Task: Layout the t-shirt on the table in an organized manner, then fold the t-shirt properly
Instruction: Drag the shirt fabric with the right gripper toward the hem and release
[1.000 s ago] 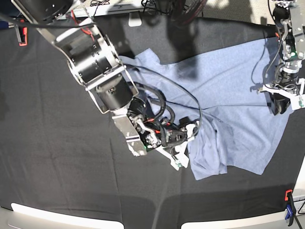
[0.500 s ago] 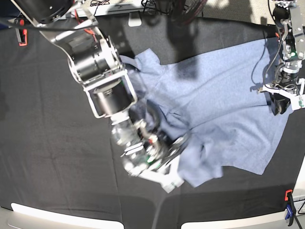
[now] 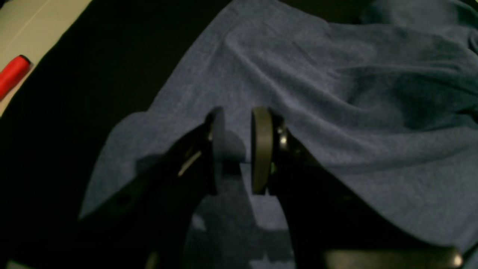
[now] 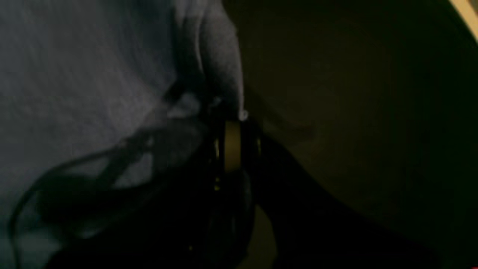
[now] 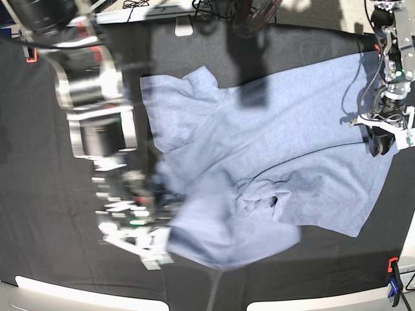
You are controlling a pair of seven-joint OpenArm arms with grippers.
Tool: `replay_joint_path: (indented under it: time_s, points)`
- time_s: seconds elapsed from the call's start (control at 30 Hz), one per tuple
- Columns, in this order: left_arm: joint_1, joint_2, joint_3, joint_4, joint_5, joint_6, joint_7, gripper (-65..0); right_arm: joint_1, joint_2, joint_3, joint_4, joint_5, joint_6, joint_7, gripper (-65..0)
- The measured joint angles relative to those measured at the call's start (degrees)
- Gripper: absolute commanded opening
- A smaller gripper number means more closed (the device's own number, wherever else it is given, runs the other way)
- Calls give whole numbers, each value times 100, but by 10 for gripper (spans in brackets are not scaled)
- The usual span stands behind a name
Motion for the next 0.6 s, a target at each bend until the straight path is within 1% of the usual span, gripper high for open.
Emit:
replay_joint_path:
  time_s: [0.03, 0.1, 0.13, 0.17, 0.2, 0.33, 0.37, 0.43, 0.47, 0.5, 0.6]
  points:
    - [0, 0, 0, 0, -2, -2, 2, -540, 2, 44, 0, 0, 15, 0, 57, -588]
    - [-2, 2, 0, 0, 0, -2, 2, -540, 4, 87, -2, 0, 24, 2, 197, -455]
    - [-2, 2, 0, 0, -2, -2, 2, -540, 9, 87, -7, 0, 37, 0, 199, -402]
    - [0, 2, 0, 0, -2, -2, 2, -540, 17, 90, -7, 0, 35, 0, 153, -368]
    - [0, 2, 0, 0, -2, -2, 4, -540, 22, 90, -7, 0, 37, 0, 131, -357]
    - [0, 7, 0, 0, 0, -2, 216, -540, 28, 90, -7, 15, 39, 0, 33, -357]
    - [0, 4, 0, 0, 0, -2, 299, -540, 26, 90, -7, 48, 173, -7, -103, -357]
    - [0, 2, 0, 0, 0, -2, 306, -540, -9, 109, -7, 229, 625, -7, -345, -358]
    - [-2, 0, 0, 0, 31, 0, 302, -540, -26, 118, -7, 363, 752, 17, -531, -358]
    - [0, 2, 0, 0, 184, -2, 286, -540, -61, 114, -7, 546, 885, 31, -702, -358]
    - [4, 2, -2, 0, 457, -4, 313, -540, -398, 103, -7, 1314, 1047, 52, -846, -358]
